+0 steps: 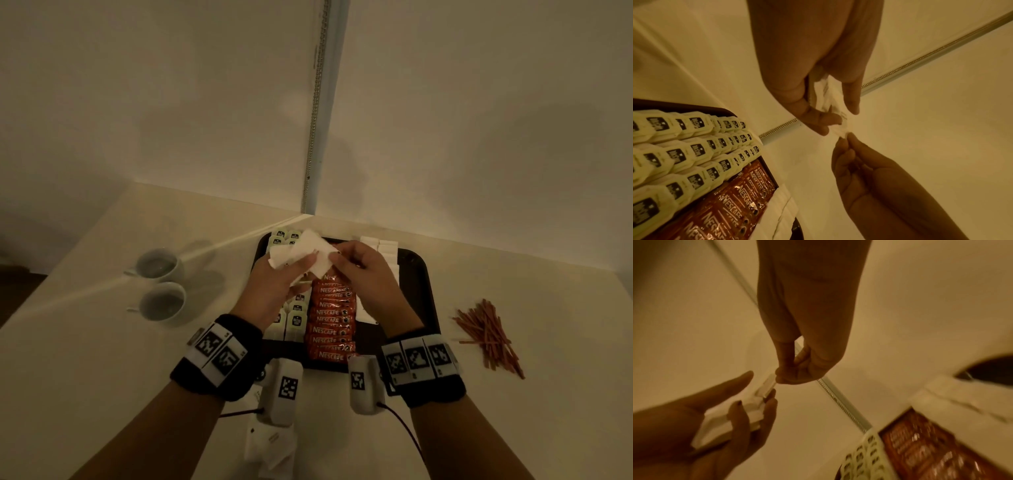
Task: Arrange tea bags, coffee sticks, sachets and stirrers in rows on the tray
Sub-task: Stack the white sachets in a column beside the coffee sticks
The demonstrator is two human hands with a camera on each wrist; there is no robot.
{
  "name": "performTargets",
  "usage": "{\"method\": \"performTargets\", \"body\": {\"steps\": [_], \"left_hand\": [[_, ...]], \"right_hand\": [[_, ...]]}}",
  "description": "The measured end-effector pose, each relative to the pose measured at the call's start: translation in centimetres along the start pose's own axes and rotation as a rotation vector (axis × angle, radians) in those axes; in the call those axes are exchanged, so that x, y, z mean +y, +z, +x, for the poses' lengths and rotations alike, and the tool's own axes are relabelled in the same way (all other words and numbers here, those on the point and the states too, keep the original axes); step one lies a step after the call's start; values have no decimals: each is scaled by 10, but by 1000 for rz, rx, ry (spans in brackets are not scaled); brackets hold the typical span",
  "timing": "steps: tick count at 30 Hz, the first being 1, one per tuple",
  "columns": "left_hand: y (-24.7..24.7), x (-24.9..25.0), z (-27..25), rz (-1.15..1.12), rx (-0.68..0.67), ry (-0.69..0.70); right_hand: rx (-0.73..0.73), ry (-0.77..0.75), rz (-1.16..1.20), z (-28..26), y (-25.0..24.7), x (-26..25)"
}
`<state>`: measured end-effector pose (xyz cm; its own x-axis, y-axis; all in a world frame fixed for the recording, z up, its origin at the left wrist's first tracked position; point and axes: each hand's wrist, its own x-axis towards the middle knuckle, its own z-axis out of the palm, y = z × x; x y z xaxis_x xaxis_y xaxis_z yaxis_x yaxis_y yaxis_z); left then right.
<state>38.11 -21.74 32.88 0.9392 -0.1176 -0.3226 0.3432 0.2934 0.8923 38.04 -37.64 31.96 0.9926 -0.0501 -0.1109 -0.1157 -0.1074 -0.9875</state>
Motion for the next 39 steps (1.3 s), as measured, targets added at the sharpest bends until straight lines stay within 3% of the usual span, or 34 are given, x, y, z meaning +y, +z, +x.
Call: {"method": "performTargets", "body": {"steps": [4,9,16,20,23,26,28,31,35,39], "left_hand": [[-3,-1,-1,92,74,105],[-3,5,-6,246,102,254],[-2,5,-7,241,74,229],[-1,5,-6,65,21,83],[-10,5,-6,-237,2,-97],[-20,2,-7,-406,13,-153],[-23,0,-7,-436,14,-160],[-24,-2,-5,-461,24,-183],[-23,-3,-4,-448,25,-177],[-25,-5,-3,-426,18,-190]], "right_hand": [[-59,123,231,-9,5,11],[-45,138,311,-17,15,22],[-6,121,428,-20,17,27],[30,122,367,-23,-1,31],[184,137,327,-24,-31,46],[363,223,152,-24,-61,78],[436,301,-40,-23,-76,105],[426,408,-298,-20,-84,138],[405,509,-299,-18,-74,157],[437,517,-339,-17,-66,159]]}}
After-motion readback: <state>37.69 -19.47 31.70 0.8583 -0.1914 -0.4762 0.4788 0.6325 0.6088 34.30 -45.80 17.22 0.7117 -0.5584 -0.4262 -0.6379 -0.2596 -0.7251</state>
